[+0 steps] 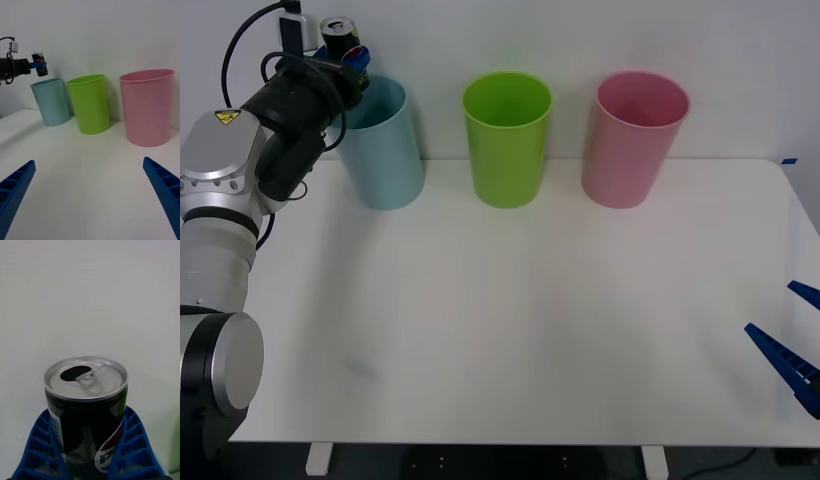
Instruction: Grasp the object on the table and drop it into the matching bin: aluminum can to the light blue bin, PET bottle to the pink bin.
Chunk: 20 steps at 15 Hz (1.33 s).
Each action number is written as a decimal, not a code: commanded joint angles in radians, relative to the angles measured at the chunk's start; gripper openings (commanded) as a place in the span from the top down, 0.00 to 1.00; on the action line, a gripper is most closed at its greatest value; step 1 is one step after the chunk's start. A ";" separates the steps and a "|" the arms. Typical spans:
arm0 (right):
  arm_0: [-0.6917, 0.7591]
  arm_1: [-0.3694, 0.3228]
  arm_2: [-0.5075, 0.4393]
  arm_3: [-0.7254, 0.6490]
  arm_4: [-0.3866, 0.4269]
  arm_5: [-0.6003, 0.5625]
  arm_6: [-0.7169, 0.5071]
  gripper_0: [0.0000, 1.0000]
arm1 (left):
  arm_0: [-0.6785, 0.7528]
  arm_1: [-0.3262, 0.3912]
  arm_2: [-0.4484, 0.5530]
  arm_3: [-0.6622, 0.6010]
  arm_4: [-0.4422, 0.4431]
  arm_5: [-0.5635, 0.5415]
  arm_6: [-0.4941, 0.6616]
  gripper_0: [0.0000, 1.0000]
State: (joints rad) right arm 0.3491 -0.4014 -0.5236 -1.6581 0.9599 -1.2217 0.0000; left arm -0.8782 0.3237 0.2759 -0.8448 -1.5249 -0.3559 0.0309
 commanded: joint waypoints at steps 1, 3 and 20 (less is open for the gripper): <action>0.000 0.000 0.000 0.000 0.000 0.000 0.000 0.00 | 0.001 0.000 0.000 0.000 0.015 -0.001 0.001 0.00; 0.000 0.000 0.000 0.000 0.000 0.000 0.000 0.00 | 0.004 0.000 0.000 0.000 0.023 -0.005 0.003 0.00; 0.000 0.000 0.000 0.000 0.000 0.000 0.000 0.00 | 0.268 0.090 -0.104 -0.238 0.376 -0.080 0.006 0.00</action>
State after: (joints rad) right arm 0.3490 -0.4014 -0.5236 -1.6581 0.9599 -1.2217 0.0000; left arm -0.6266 0.4095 0.1719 -1.0672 -1.1656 -0.4279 0.0367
